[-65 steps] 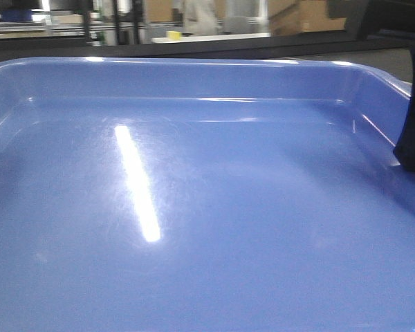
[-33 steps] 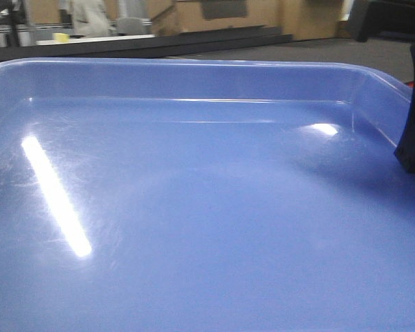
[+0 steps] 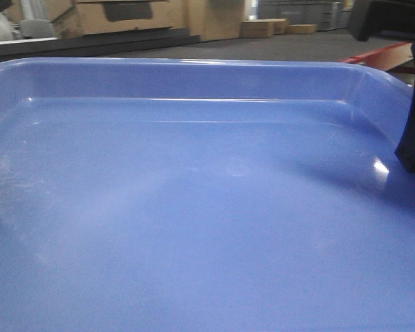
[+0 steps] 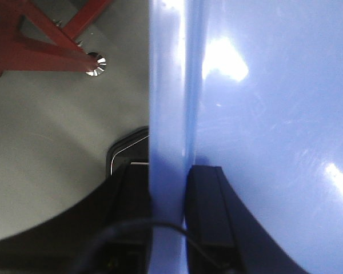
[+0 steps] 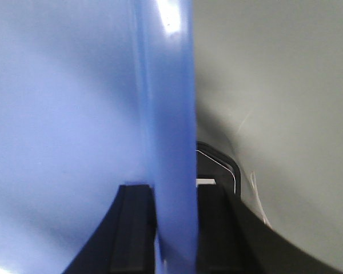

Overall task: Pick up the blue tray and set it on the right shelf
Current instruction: 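Hold the tray raised with both grippers while the base turns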

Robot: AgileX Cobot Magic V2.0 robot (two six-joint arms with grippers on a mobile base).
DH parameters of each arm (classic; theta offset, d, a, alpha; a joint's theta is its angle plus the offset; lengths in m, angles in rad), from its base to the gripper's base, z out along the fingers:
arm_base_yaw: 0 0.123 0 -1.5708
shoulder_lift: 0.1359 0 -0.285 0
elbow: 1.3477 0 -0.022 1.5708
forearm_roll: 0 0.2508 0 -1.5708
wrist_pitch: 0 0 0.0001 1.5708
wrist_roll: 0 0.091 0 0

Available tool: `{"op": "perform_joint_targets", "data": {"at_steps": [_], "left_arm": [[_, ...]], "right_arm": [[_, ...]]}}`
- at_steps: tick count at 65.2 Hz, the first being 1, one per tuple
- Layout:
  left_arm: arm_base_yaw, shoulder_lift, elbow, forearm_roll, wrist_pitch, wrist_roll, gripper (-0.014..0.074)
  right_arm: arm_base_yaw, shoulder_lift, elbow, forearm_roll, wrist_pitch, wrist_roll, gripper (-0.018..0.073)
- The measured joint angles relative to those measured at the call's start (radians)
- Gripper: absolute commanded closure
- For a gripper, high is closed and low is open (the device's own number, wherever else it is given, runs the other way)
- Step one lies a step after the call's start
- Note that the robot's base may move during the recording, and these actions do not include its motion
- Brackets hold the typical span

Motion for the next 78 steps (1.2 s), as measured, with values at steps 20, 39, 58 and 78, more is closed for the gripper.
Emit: {"op": "perform_joint_targets", "data": {"at_steps": [20, 39, 58, 78], "left_arm": [[0.000, 0.000, 0.000, -0.002, 0.001, 0.000, 0.0574], [0.000, 0.000, 0.000, -0.002, 0.001, 0.000, 0.0574], [0.000, 0.000, 0.000, -0.002, 0.001, 0.000, 0.0574], [0.000, 0.000, 0.000, -0.002, 0.001, 0.000, 0.0574]], "right_arm": [[0.000, 0.000, 0.000, 0.000, 0.000, 0.002, 0.0417], [0.000, 0.000, 0.000, 0.000, 0.000, 0.002, 0.0417], [0.000, 0.000, 0.000, 0.000, 0.001, 0.002, 0.0417], [0.000, 0.000, 0.000, 0.000, 0.002, 0.002, 0.0417]]}}
